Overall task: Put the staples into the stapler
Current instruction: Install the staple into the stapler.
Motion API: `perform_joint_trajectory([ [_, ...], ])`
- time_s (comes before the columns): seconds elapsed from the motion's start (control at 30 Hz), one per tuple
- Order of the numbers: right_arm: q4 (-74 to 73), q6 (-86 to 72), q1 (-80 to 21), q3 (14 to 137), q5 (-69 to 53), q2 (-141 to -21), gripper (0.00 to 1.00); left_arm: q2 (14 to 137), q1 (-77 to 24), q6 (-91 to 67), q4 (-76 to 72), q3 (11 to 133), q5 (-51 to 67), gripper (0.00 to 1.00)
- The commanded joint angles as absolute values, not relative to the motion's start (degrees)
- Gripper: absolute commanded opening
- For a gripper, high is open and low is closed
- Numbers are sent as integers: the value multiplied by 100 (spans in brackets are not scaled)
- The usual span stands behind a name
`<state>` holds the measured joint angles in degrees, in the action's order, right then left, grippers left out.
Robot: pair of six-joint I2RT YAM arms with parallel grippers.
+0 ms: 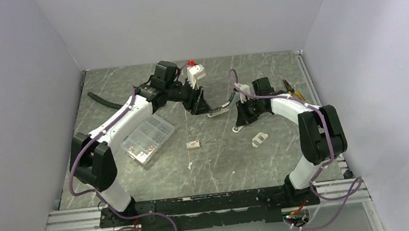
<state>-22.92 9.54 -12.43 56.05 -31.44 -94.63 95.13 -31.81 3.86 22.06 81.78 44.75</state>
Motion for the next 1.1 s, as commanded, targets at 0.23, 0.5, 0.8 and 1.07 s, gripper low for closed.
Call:
perform_joint_trajectory([
  [0.23,-3016,1915,-1040,6441,-3859,-9912,0,9307,-3164,472,2136,8209,4529,64],
  [0.5,-3403,2289,-888,6675,-4021,-10005,0,9341,-3164,453,2122,8228,4549,64],
  [0.8,-3472,2316,-888,6750,-4072,-10222,0,9338,-3153,448,2140,8252,4478,65],
  [1.07,-3389,2237,-888,6748,-4085,-10287,0,9334,-3145,520,2168,8253,4440,66],
])
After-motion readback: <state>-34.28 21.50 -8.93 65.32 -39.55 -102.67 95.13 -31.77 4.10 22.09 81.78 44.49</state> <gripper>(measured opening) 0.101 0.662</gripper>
